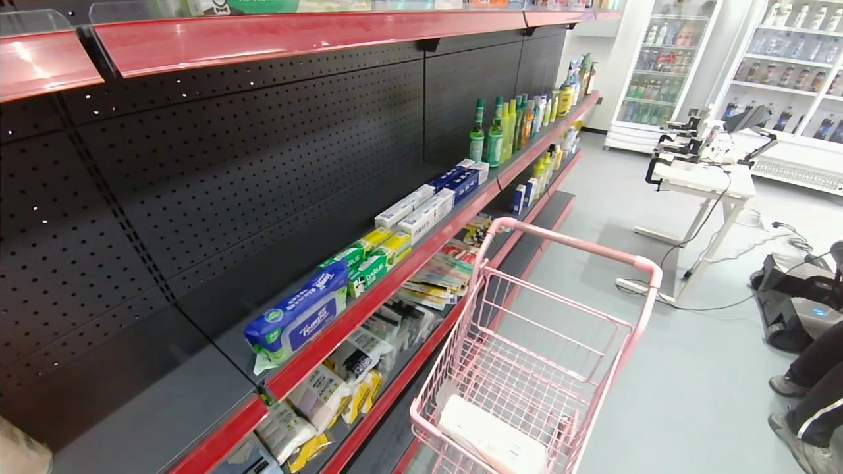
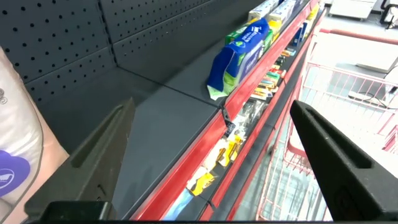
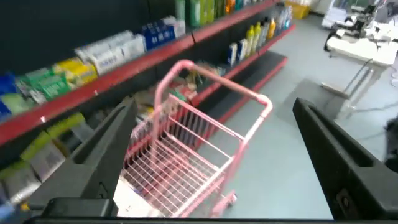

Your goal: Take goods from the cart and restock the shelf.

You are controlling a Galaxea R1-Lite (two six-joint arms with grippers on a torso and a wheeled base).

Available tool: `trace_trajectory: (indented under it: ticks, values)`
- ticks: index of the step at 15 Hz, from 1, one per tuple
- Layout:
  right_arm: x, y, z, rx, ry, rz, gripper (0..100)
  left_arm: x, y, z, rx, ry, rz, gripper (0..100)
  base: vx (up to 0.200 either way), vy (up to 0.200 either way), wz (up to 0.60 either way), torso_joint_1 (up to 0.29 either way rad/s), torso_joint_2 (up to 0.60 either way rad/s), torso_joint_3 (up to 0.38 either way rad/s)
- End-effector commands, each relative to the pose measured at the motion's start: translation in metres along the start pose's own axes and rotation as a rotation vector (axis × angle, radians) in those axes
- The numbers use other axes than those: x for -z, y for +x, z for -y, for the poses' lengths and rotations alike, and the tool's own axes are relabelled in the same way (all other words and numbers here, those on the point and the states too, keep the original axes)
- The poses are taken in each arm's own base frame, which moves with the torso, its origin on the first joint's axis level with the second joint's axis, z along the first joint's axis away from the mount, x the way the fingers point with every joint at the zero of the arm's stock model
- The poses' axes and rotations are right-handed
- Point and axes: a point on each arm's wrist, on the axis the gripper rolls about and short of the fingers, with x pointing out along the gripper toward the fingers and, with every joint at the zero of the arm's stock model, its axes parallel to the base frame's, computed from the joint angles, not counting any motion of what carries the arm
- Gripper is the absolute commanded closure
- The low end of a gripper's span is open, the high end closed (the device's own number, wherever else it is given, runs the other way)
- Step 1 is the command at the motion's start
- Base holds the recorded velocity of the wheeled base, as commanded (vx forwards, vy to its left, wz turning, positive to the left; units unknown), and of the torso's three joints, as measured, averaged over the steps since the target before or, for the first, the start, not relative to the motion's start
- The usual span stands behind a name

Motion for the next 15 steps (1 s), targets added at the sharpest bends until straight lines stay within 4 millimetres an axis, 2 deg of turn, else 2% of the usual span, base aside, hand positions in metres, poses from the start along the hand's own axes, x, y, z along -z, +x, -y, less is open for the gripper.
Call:
trace_trajectory:
  ticks: [1,2,5,6,9,10,11,15]
  values:
    - [0.016,0.090,0.002,-0.048,-0.128,-0.318,0,0.000,0.000,0.000,0.000,0.000,-0.002,0,0.000,0.000,0.00,0.000,0.00,0.000]
    - [0.041,0.122,-0.003,-0.102,-0.141,-0.468,0,0.000,0.000,0.000,0.000,0.000,-0.002,0,0.000,0.000,0.00,0.000,0.00,0.000]
    - [0.087,0.177,-0.032,-0.276,-0.159,-0.707,0,0.000,0.000,0.000,0.000,0.000,0.000,0,0.000,0.000,0.00,0.000,0.00,0.000]
    - [0.101,0.190,-0.043,-0.362,-0.161,-0.761,0,0.000,0.000,0.000,0.000,0.000,0.000,0,0.000,0.000,0.00,0.000,0.00,0.000]
    - [0.130,0.217,-0.080,-0.492,-0.211,-0.869,0,0.000,0.000,0.000,0.000,0.000,-0.002,0,0.000,0.000,0.00,0.000,0.00,0.000]
    - [0.132,0.221,-0.085,-0.508,-0.224,-0.873,0,0.000,0.000,0.000,0.000,0.000,-0.002,0,0.000,0.000,0.00,0.000,0.00,0.000]
    - [0.143,0.232,-0.099,-0.564,-0.284,-0.892,0,0.000,0.000,0.000,0.000,0.000,-0.002,0,0.000,0.000,0.00,0.000,0.00,0.000]
    - [0.176,0.247,-0.132,-0.663,-0.372,-0.967,0,0.000,0.000,0.000,0.000,0.000,-0.002,0,0.000,0.000,0.00,0.000,0.00,0.000]
